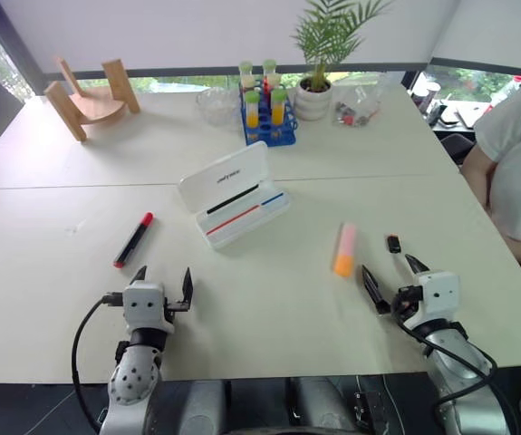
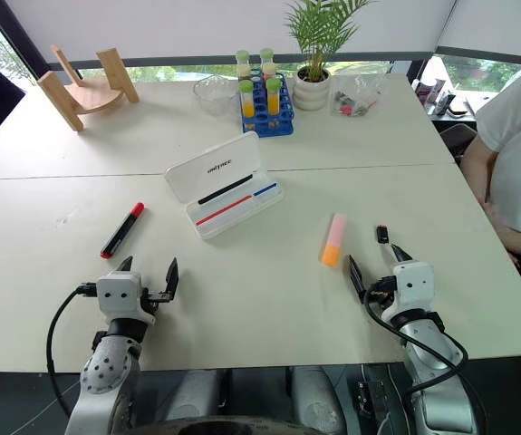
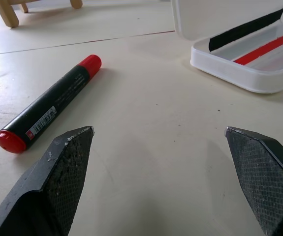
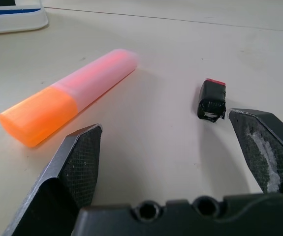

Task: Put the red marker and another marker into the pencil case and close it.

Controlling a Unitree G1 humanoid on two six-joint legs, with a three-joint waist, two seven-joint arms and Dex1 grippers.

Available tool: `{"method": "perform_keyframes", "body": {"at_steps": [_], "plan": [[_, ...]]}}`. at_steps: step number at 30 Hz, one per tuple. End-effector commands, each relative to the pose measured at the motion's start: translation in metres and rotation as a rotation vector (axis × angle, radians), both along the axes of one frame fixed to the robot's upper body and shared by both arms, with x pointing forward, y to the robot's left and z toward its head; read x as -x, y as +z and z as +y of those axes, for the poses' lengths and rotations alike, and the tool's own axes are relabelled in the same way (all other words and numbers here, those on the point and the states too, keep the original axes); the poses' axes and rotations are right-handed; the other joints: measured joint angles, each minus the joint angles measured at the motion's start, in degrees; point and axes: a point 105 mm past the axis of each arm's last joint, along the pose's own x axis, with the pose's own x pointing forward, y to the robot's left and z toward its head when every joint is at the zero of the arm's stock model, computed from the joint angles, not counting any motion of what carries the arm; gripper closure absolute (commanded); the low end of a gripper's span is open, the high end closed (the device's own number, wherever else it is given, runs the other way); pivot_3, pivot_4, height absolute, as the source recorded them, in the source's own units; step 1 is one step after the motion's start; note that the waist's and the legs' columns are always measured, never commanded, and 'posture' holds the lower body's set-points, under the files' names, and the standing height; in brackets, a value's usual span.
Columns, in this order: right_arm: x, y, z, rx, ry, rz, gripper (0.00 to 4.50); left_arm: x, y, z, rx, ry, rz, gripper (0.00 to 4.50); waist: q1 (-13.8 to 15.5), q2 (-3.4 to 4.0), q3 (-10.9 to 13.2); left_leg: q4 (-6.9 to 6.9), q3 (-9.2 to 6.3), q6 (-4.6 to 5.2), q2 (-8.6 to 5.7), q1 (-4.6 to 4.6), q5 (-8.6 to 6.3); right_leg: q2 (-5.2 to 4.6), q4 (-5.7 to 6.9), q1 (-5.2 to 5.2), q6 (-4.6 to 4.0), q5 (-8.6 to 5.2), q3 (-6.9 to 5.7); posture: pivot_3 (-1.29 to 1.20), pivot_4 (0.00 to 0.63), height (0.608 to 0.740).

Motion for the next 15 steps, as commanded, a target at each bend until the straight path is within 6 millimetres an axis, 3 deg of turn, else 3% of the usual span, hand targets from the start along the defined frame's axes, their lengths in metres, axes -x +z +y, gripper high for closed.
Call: {"method": "perform_keyframes", "body": {"at_steps": [1, 15], "plan": [[-0.0003, 0.005, 0.0018, 0.006, 0.013, -0.015, 0.0, 0.0032, -0.0024, 0.0007, -0.004, 0.005, 0.014, 0.1, -0.01, 0.0, 0.0, 0.0, 0.0, 0.0, 0.0, 0.0, 0.0, 0.0, 0.0, 0.0, 0.0, 0.0, 0.0, 0.0, 0.15, 0.74], [0.0002, 0.006, 0.0, 0.007, 0.003, -0.015, 0.0, 0.0028, -0.0035, -0.0005, -0.004, -0.004, 0.018, 0.1, -0.02, 0.0, 0.0, 0.0, 0.0, 0.0, 0.0, 0.0, 0.0, 0.0, 0.0, 0.0, 0.0, 0.0, 0.0, 0.0, 0.15, 0.74]]}}
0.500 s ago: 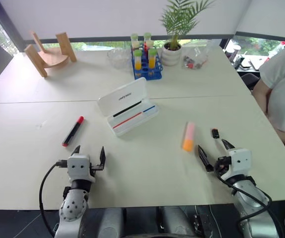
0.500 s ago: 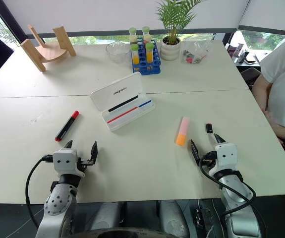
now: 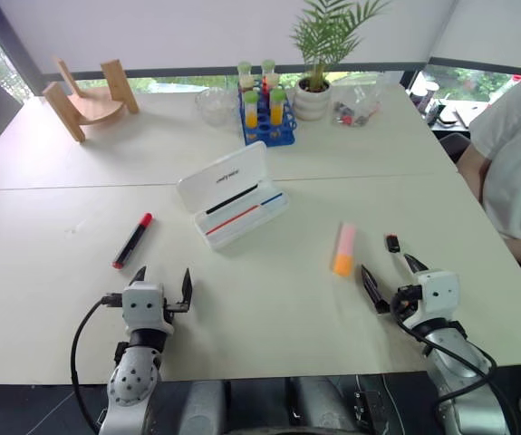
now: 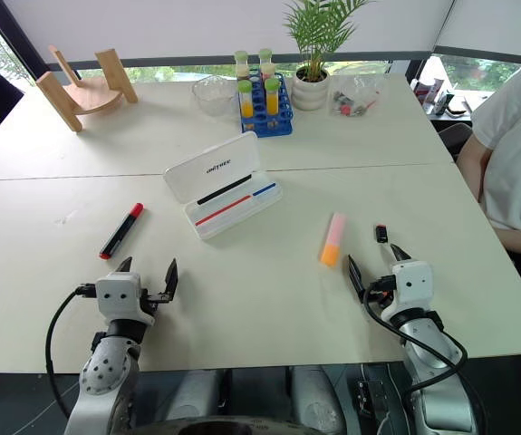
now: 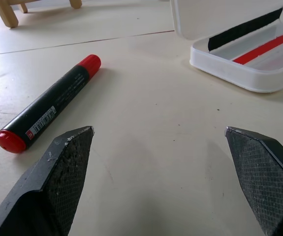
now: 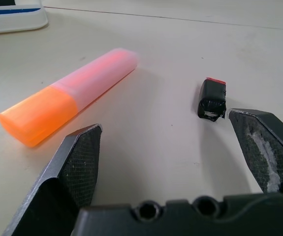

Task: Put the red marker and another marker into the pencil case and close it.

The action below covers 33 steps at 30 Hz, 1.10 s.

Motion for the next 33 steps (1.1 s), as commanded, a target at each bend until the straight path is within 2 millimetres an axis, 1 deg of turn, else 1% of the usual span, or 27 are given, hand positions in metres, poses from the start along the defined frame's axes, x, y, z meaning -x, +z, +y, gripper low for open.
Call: {"method": "perform_keyframes", "body": {"at_steps": [1, 8, 10, 12, 14, 16, 20, 22, 24, 26, 27, 28, 30, 33], "plan": [[0.001, 0.006, 0.0, 0.008, 0.003, -0.02, 0.0, 0.002, -0.003, -0.001, -0.005, -0.005, 0.018, 0.1, 0.0, 0.0, 0.0, 0.0, 0.0, 0.0, 0.0, 0.0, 0.0, 0.0, 0.0, 0.0, 0.0, 0.0, 0.0, 0.0, 0.15, 0.74], [0.003, 0.009, -0.004, 0.017, -0.005, -0.026, 0.0, 0.0, -0.002, -0.002, -0.019, -0.03, 0.011, 0.1, 0.02, 0.0, 0.0, 0.0, 0.0, 0.0, 0.0, 0.0, 0.0, 0.0, 0.0, 0.0, 0.0, 0.0, 0.0, 0.0, 0.15, 0.74], [0.004, 0.013, -0.006, 0.029, -0.004, -0.031, 0.0, -0.002, 0.002, -0.003, -0.026, -0.055, -0.001, 0.1, 0.12, 0.0, 0.0, 0.0, 0.0, 0.0, 0.0, 0.0, 0.0, 0.0, 0.0, 0.01, 0.0, 0.0, 0.0, 0.0, 0.15, 0.74], [0.005, 0.02, -0.01, 0.051, 0.006, -0.041, 0.0, -0.008, 0.012, -0.003, -0.046, -0.096, -0.032, 0.1, 0.17, 0.0, 0.0, 0.0, 0.0, 0.0, 0.0, -0.01, 0.0, 0.0, 0.0, 0.01, 0.0, 0.0, 0.0, 0.0, 0.15, 0.74], [0.006, 0.031, -0.011, 0.083, 0.053, -0.044, 0.0, -0.015, 0.025, -0.002, -0.067, -0.155, -0.056, 0.1, 0.19, 0.0, 0.01, 0.0, -0.01, 0.0, 0.0, -0.02, 0.0, 0.0, 0.0, 0.0, 0.0, 0.0, -0.01, 0.0, 0.15, 0.74], [0.007, 0.045, -0.007, 0.103, 0.154, -0.028, 0.0, -0.022, 0.042, -0.005, -0.077, -0.252, -0.079, 0.1, 0.14, 0.0, 0.02, 0.02, 0.0, 0.0, -0.01, -0.03, 0.0, 0.0, 0.0, 0.0, 0.0, 0.01, -0.01, 0.0, 0.15, 0.74], [0.011, 0.076, 0.007, 0.073, 0.433, 0.119, 0.0, -0.037, 0.072, -0.012, -0.096, -0.506, -0.057, 0.1, -0.03, 0.01, 0.05, 0.05, -0.01, 0.0, 0.01, 0.01, 0.0, 0.02, 0.01, 0.05, 0.02, 0.06, -0.01, 0.0, 0.15, 0.74], [0.015, 0.095, 0.016, 0.084, 0.584, 0.185, 0.0, -0.04, 0.082, -0.021, -0.141, -0.694, -0.026, 0.1, -0.09, 0.04, 0.07, 0.05, -0.03, 0.0, 0.02, 0.06, 0.0, 0.06, 0.02, 0.08, 0.1, 0.11, -0.02, 0.0, 0.15, 0.74], [0.016, 0.112, 0.019, 0.104, 0.678, 0.242, 0.0, -0.048, 0.087, -0.022, -0.162, -0.816, 0.046, 0.1, -0.02, 0.03, 0.09, 0.03, -0.04, 0.01, 0.02, 0.09, 0.0, 0.07, 0.01, 0.12, 0.15, 0.13, -0.03, 0.0, 0.15, 0.74], [0.016, 0.129, 0.022, 0.129, 0.752, 0.274, 0.0, -0.064, 0.097, -0.023, -0.191, -0.886, 0.073, 0.1, 0.15, -0.01, 0.13, 0.02, -0.07, 0.03, 0.03, 0.06, -0.01, 0.08, -0.04, 0.11, 0.17, 0.14, -0.07, 0.0, 0.15, 0.74], [0.015, 0.136, 0.024, 0.138, 0.772, 0.277, 0.0, -0.068, 0.099, -0.026, -0.198, -0.935, 0.087, 0.1, 0.23, -0.03, 0.14, 0.03, -0.08, 0.05, 0.02, 0.04, -0.02, 0.08, -0.04, 0.11, 0.18, 0.15, -0.1, 0.0, 0.15, 0.74], [0.014, 0.142, 0.026, 0.147, 0.789, 0.278, 0.0, -0.071, 0.099, -0.029, -0.206, -0.975, 0.102, 0.1, 0.23, -0.05, 0.15, 0.02, -0.11, 0.05, 0.02, -0.03, -0.02, 0.09, -0.07, 0.06, 0.2, 0.16, -0.13, 0.0, 0.15, 0.74], [0.013, 0.15, 0.033, 0.167, 0.825, 0.268, 0.0, -0.076, 0.094, -0.04, -0.219, -1.062, 0.148, 0.1, 0.24, -0.04, 0.16, 0.04, -0.1, 0.13, 0.0, -0.07, -0.06, 0.06, -0.13, 0.07, 0.24, 0.15, -0.14, 0.0, 0.15, 0.74], [0.008, 0.159, 0.039, 0.198, 0.845, 0.242, 0.0, -0.089, 0.089, -0.055, -0.212, -1.115, 0.161, 0.1, 0.21, -0.05, 0.17, 0.05, -0.09, 0.3, 0.0, -0.14, -0.16, 0.04, -0.21, 0.05, 0.36, 0.21, -0.14, 0.0, 0.15, 0.74]]}}
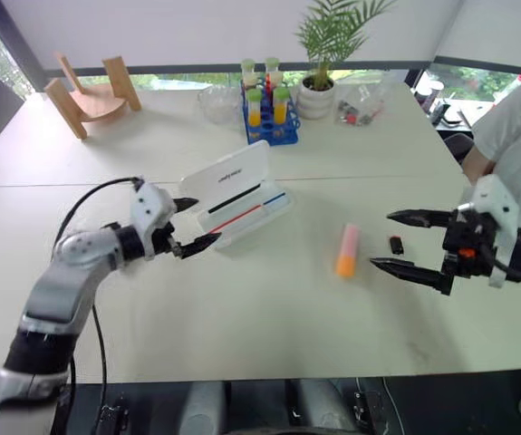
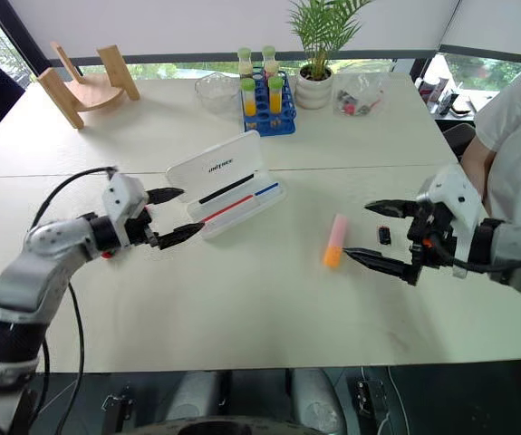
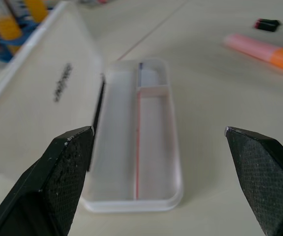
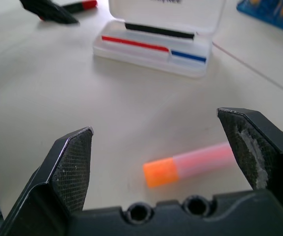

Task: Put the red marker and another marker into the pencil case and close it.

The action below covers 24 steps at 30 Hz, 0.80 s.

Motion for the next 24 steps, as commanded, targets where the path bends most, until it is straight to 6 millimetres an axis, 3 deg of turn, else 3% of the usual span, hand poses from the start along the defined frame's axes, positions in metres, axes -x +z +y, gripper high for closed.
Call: {"method": "perform_keyframes", "body": {"at_steps": [1, 6, 10, 17, 20, 24], "plan": [[-0.003, 0.011, 0.007, 0.004, 0.033, -0.039, 0.0, -0.009, -0.008, -0.019, -0.011, -0.078, 0.019, 0.1, 0.02, -0.02, 0.01, 0.0, 0.0, 0.04, 0.0, -0.03, -0.02, -0.01, 0.0, -0.03, 0.01, 0.0, 0.0, 0.0, 0.15, 0.74], [-0.006, 0.019, 0.014, 0.0, 0.035, -0.081, 0.0, -0.018, -0.018, -0.039, -0.011, -0.112, 0.037, 0.1, 0.02, -0.01, 0.02, 0.0, -0.02, 0.11, 0.0, -0.14, -0.06, 0.0, 0.03, -0.16, 0.01, 0.01, 0.0, 0.0, 0.15, 0.74], [-0.005, 0.023, 0.019, -0.016, 0.027, -0.112, 0.0, -0.023, -0.038, -0.052, -0.057, -0.111, 0.072, 0.1, 0.0, -0.01, 0.02, 0.02, -0.01, 0.13, 0.0, -0.12, -0.07, 0.0, 0.08, -0.16, 0.01, 0.01, 0.01, 0.0, 0.15, 0.74], [-0.008, 0.027, 0.02, -0.028, 0.008, -0.14, 0.0, -0.025, -0.066, -0.057, -0.105, -0.073, 0.141, 0.1, 0.27, 0.05, -0.02, 0.09, -0.02, 0.12, -0.01, -0.06, -0.07, -0.02, 0.09, -0.06, 0.05, 0.04, 0.0, 0.0, 0.15, 0.74], [-0.009, 0.029, 0.021, -0.045, 0.006, -0.153, 0.0, -0.03, -0.068, -0.056, -0.094, -0.037, 0.157, 0.94, 0.32, 0.07, -0.03, 0.15, -0.02, 0.12, -0.04, 0.07, -0.06, -0.05, 0.08, 0.11, 0.1, 0.07, 0.0, 0.0, 0.15, 0.74], [-0.011, 0.03, 0.023, -0.048, 0.0, -0.169, 0.0, -0.034, -0.074, -0.054, -0.114, -0.026, 0.189, 2.95, 0.13, 0.08, -0.03, 0.19, -0.01, 0.08, -0.04, 0.13, -0.04, -0.05, 0.08, 0.2, 0.15, 0.1, 0.01, 0.0, 0.15, 0.74]]}}
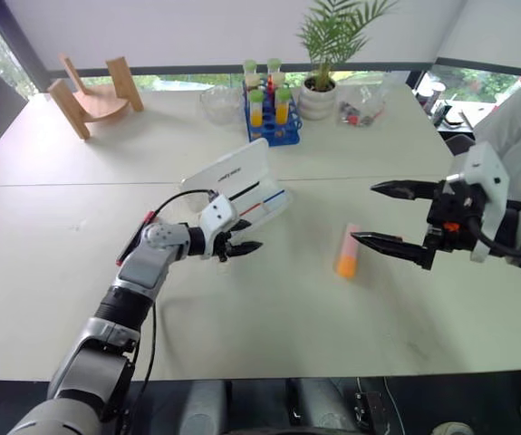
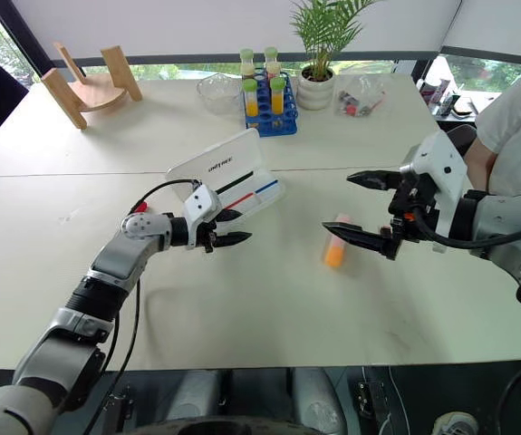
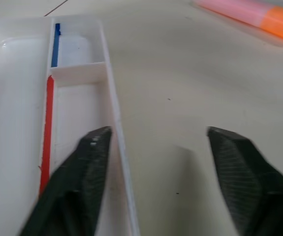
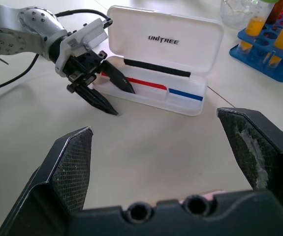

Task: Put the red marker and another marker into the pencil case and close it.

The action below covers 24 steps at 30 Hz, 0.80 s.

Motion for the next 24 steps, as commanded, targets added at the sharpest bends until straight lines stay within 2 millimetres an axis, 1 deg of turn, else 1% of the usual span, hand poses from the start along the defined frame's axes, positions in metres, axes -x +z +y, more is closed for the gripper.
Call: {"method": "perform_keyframes", "body": {"at_steps": [1, 2, 3, 7, 11, 14, 18, 20, 24], "plan": [[0.001, 0.012, 0.005, -0.001, 0.014, -0.066, 0.0, 0.002, -0.021, 0.006, -0.05, 0.012, 0.084, 3.6, -0.14, 0.01, -0.01, 0.0, 0.0, 0.0, 0.0, 0.0, 0.0, 0.0, 0.0, -0.01, 0.0, 0.0, 0.01, 0.0, 0.15, 0.74], [0.001, 0.013, 0.005, -0.002, 0.014, -0.069, 0.0, 0.003, -0.02, 0.006, -0.054, -0.009, 0.088, 3.97, -0.15, 0.05, -0.03, 0.0, 0.0, 0.0, 0.0, 0.01, 0.0, 0.01, 0.0, 0.0, 0.0, 0.0, 0.01, 0.0, 0.15, 0.74], [0.0, 0.013, 0.005, -0.002, 0.014, -0.071, 0.0, 0.006, -0.018, 0.006, -0.06, -0.034, 0.094, 4.47, -0.15, 0.07, -0.04, -0.01, 0.0, 0.0, 0.0, 0.01, 0.0, 0.01, 0.0, -0.01, 0.0, 0.0, 0.01, 0.0, 0.15, 0.74], [-0.002, 0.016, 0.005, -0.003, 0.011, -0.08, 0.0, 0.02, -0.011, 0.005, -0.104, -0.17, 0.1, 4.47, -0.43, 0.06, -0.03, -0.09, 0.0, 0.0, 0.02, -0.02, 0.0, 0.04, 0.0, -0.09, -0.01, 0.0, 0.02, 0.0, 0.15, 0.74], [-0.006, 0.019, 0.006, -0.003, 0.014, -0.092, 0.0, 0.042, -0.008, 0.013, -0.199, -0.33, 0.094, 4.47, -0.53, 0.07, -0.02, -0.17, 0.01, 0.03, 0.04, -0.16, -0.02, 0.06, 0.0, -0.29, -0.02, -0.01, 0.04, 0.0, 0.15, 0.74], [-0.007, 0.019, 0.006, -0.004, 0.014, -0.093, 0.0, 0.051, -0.011, 0.019, -0.238, -0.358, 0.093, 4.47, -0.37, 0.08, -0.02, -0.2, 0.01, 0.04, 0.04, -0.19, -0.03, 0.05, 0.0, -0.34, -0.07, -0.03, 0.04, 0.0, 0.15, 0.74], [-0.008, 0.018, 0.007, -0.009, 0.021, -0.092, 0.0, 0.072, -0.015, 0.028, -0.251, -0.401, 0.125, 4.47, -0.47, 0.07, -0.02, -0.19, 0.03, 0.06, 0.04, -0.18, -0.03, 0.03, -0.01, -0.32, -0.07, -0.04, 0.06, 0.0, 0.15, 0.74], [-0.009, 0.018, 0.007, -0.007, 0.023, -0.09, 0.0, 0.076, -0.016, 0.029, -0.251, -0.401, 0.126, 4.47, -0.44, 0.08, -0.02, -0.19, 0.03, 0.06, 0.05, -0.18, -0.03, 0.03, -0.01, -0.32, -0.07, -0.04, 0.06, 0.0, 0.15, 0.74], [-0.009, 0.018, 0.008, -0.006, 0.032, -0.088, 0.0, 0.075, -0.015, 0.028, -0.246, -0.374, 0.118, 4.47, -0.31, 0.08, -0.02, -0.16, 0.05, 0.06, 0.04, -0.18, -0.03, 0.02, 0.0, -0.31, -0.07, -0.04, 0.05, 0.0, 0.15, 0.74]]}}
